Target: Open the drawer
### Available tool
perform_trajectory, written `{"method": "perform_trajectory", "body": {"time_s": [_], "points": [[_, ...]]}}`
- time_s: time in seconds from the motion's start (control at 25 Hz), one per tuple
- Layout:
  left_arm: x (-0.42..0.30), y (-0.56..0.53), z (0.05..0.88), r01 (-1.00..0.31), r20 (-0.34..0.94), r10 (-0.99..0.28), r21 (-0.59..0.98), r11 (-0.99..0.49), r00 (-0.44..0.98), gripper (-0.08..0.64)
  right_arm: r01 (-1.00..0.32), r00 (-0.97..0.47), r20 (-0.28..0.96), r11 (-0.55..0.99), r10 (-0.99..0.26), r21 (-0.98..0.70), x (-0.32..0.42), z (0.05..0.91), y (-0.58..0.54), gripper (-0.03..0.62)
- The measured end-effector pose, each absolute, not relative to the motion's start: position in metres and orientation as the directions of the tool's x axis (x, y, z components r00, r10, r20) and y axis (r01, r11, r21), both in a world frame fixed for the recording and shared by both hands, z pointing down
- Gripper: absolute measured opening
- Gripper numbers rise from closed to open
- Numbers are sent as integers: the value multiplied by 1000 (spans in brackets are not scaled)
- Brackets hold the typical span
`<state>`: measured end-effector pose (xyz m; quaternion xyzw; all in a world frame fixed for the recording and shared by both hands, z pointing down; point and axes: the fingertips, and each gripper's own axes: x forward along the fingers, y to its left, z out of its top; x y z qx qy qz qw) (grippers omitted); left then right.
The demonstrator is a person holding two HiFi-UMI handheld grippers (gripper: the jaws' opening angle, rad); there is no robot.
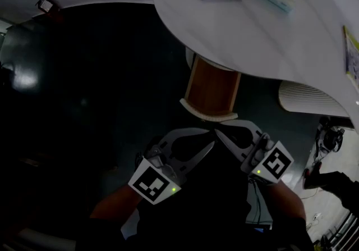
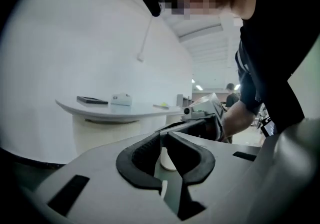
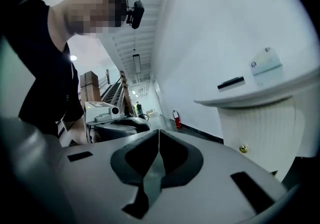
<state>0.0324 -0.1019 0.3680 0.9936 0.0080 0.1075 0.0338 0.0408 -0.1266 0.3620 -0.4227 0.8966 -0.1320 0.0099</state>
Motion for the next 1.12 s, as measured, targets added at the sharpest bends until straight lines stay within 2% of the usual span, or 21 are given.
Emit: {"method": "perform_trajectory", "body": {"time_s": [0.2, 0.32, 0.52, 0.76, 1.12], "points": [[12, -97, 272, -84, 204, -60, 114, -990, 977, 46, -797, -589, 103, 555, -802, -238, 26, 268, -112, 16], [0, -98, 207, -158, 145, -131, 195, -968, 981, 46, -812, -563, 93, 529, -821, -246, 21, 207, -102, 17], [-15, -94, 127, -180, 123, -156, 219, -959, 980, 43, -832, -526, 81, 492, -847, -256, 10, 124, -85, 17], [-34, -81, 72, -183, 127, -164, 163, -969, 978, 26, -849, -494, 35, 473, -869, -238, -9, 58, -66, 17], [-41, -42, 31, -246, 112, -234, 110, -963, 966, 12, -845, -502, 6, 489, -865, -217, -9, 23, -22, 15]]}}
